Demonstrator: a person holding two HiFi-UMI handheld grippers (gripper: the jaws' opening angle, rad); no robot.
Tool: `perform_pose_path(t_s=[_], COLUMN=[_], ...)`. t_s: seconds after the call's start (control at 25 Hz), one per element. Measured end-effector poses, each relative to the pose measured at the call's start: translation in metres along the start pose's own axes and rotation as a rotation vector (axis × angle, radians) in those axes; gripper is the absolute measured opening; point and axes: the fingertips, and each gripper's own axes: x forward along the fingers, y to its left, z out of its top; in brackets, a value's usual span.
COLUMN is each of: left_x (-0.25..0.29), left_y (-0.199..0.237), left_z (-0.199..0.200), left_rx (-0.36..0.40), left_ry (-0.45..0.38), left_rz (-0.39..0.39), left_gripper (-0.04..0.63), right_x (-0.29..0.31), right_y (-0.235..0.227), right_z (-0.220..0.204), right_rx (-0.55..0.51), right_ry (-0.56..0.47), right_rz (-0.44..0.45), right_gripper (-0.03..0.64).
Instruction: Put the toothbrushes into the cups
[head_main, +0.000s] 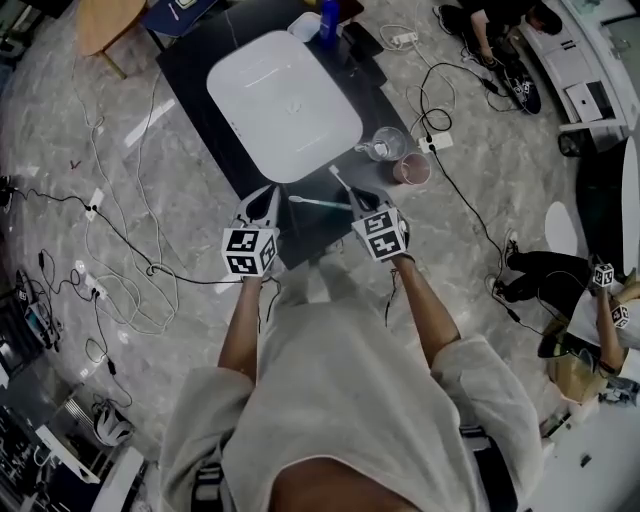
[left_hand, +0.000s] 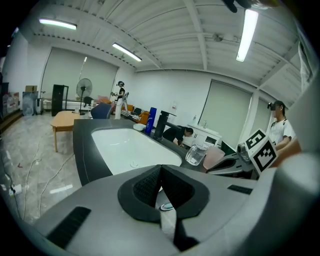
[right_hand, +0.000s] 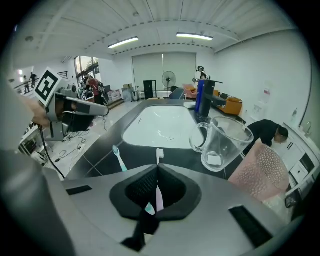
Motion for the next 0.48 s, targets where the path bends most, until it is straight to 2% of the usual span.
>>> perform_pose_path(t_s=[0.44, 0.48], left_x=[0.003, 0.003], left_y=[-0.009, -0.009], left_z=[-0.007, -0.007], left_rx=[-0.016, -0.017], left_ry=[0.002, 0.001], left_rz=[-0.002, -0.001], left_gripper=[0.026, 0.026], right_x=[0.011, 0.014], right_y=[-0.001, 0.000], right_z=[-0.004, -0.004], right_rx=[-0.043, -0.050], right_ry=[0.038, 0.046], right_rz=[0.025, 0.036], right_gripper=[0.014, 0.030])
